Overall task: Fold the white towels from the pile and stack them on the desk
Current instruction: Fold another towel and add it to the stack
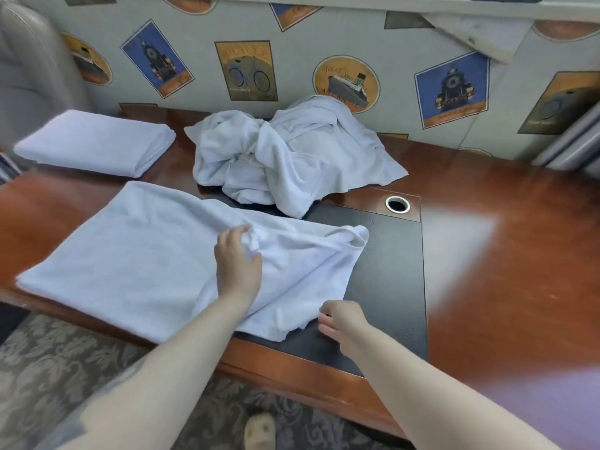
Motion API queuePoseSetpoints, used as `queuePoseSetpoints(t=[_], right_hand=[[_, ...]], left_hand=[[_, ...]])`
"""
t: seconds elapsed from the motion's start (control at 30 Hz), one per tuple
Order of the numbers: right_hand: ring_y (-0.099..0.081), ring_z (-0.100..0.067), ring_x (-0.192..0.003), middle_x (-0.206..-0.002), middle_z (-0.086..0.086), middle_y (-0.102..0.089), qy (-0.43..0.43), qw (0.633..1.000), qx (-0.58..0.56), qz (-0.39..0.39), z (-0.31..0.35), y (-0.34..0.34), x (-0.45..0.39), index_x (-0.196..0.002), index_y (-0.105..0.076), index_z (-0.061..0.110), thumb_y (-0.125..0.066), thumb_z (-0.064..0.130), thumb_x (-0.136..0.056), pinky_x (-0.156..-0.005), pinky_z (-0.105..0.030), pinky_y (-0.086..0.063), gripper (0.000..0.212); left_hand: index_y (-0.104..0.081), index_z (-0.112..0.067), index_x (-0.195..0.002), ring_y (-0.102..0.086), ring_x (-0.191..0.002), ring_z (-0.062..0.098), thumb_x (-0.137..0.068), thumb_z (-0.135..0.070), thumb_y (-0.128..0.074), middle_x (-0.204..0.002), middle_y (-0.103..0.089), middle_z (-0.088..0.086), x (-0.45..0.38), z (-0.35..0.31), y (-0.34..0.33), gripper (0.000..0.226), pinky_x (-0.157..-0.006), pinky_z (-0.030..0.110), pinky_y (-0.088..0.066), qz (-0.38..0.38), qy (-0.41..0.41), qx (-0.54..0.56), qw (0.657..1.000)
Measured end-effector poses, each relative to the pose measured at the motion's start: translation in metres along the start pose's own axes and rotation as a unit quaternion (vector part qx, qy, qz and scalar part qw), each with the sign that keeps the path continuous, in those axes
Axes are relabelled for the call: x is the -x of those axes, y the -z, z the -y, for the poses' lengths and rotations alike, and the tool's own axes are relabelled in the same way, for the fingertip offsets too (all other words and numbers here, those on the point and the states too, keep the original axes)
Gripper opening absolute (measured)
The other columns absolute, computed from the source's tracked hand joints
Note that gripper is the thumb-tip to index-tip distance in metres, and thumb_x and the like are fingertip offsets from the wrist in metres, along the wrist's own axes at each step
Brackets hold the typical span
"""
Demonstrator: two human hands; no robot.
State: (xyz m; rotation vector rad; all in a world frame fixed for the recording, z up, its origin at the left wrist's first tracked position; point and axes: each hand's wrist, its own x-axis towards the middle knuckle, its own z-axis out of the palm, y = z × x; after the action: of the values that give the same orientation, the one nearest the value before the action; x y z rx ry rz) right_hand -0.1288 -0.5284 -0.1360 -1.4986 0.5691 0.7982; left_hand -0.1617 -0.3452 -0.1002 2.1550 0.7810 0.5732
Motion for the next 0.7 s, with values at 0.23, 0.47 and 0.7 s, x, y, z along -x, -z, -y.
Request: queuePoseSetpoints(t=[0.23, 0.47, 0.7], right_hand=[[-0.049, -0.018, -0.069, -0.083, -0.007, -0.053, 0.067, 0.997, 0.037, -0.022, -0.019, -0.023, -0.022, -0.094, -0.048, 0.012, -0.075, 0.017, -0.083, -0.060, -0.027, -0.038, 0.029], [-0.065, -0.013, -0.087, -0.096, -0.002, -0.070, 0.217, 0.964, 0.149, 0.030, -0.029, -0.001, -0.005, -0.097, -0.063, 0.015, -0.064, 0.024, -0.091, -0.078, -0.032, -0.052, 0.011], [-0.050, -0.019, -0.039, -0.073, -0.014, -0.058, 0.156, 0.980, 0.115, -0.032, -0.075, 0.030, 0.015, -0.095, -0.054, 0.010, -0.057, 0.023, -0.097, -0.042, -0.035, -0.052, 0.014]], left_hand=[[-0.056, -0.029, -0.119, -0.049, -0.111, 0.008, -0.082, -0.023, -0.070, -0.114, -0.049, -0.014, 0.095, 0.063, -0.040, 0.039, -0.090, 0.022, -0.042, 0.289, -0.071, -0.102, 0.949], [-0.055, -0.031, -0.118, -0.046, -0.110, 0.007, -0.086, -0.023, -0.068, -0.117, -0.051, -0.017, 0.100, 0.064, -0.030, 0.036, -0.092, 0.020, -0.038, 0.214, -0.105, -0.155, 0.959], [-0.069, -0.020, -0.077, -0.064, -0.075, 0.015, -0.069, -0.003, -0.082, -0.078, -0.065, -0.010, 0.129, 0.051, -0.022, 0.023, -0.075, 0.023, -0.036, 0.149, -0.179, -0.141, 0.962]])
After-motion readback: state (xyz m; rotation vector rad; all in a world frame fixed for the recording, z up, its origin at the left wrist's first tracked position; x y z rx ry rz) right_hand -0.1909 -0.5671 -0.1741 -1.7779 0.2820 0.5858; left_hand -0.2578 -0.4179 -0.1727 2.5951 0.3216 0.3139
